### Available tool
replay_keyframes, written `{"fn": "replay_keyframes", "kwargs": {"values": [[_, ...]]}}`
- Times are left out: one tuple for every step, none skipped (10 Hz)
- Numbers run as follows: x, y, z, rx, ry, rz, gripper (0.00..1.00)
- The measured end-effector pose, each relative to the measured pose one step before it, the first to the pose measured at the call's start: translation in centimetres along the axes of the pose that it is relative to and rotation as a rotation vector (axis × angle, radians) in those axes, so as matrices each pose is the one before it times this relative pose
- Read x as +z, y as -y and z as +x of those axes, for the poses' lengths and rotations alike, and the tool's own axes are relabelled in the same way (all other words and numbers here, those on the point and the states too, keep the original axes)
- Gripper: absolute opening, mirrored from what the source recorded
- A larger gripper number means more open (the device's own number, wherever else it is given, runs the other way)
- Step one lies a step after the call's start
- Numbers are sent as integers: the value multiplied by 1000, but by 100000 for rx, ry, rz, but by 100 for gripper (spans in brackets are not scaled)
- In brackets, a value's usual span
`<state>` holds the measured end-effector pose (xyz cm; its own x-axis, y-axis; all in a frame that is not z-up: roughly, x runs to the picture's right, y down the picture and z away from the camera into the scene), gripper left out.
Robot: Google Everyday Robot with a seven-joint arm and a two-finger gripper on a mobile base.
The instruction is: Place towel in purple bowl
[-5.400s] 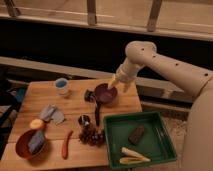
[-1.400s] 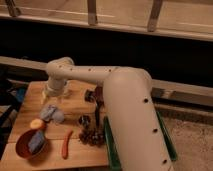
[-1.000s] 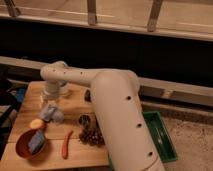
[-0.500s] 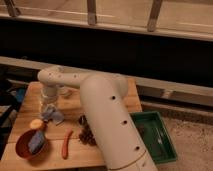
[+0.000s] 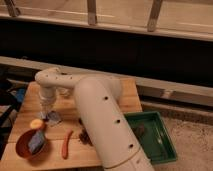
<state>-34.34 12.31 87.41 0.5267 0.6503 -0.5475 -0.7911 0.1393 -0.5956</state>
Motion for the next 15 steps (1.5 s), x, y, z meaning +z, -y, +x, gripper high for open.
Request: {"fn": "replay_keyframes", "kwargs": {"values": [[-395,29,13,-174,1301,-542,5],[-1045,-113,2,-321,2618,-907,0],[-1074,-16,-74,48,2311,-837,0],[-1956,34,-125,342,3818,-1872,0],[-2340,-3,-217,230,4003,-2274,0],[-2181,0,-263,115,3712,-2040,0],[-2527,223,-300,350,4350,-2127,0],[-3111,1023,-400,1364,6147,-1837,0],[-1989,1263,-203,1593,3965,-459,0],[-2490,1739,-224,2546,4751,-218,0],[-2847,2348,-337,3463,4898,653,0],[-2406,2022,-414,3299,4451,469,0],[-2960,2525,-654,4497,5918,499,0],[-2671,1961,-749,4459,5842,431,0],[-2899,2128,-911,5551,6086,768,0]]}}
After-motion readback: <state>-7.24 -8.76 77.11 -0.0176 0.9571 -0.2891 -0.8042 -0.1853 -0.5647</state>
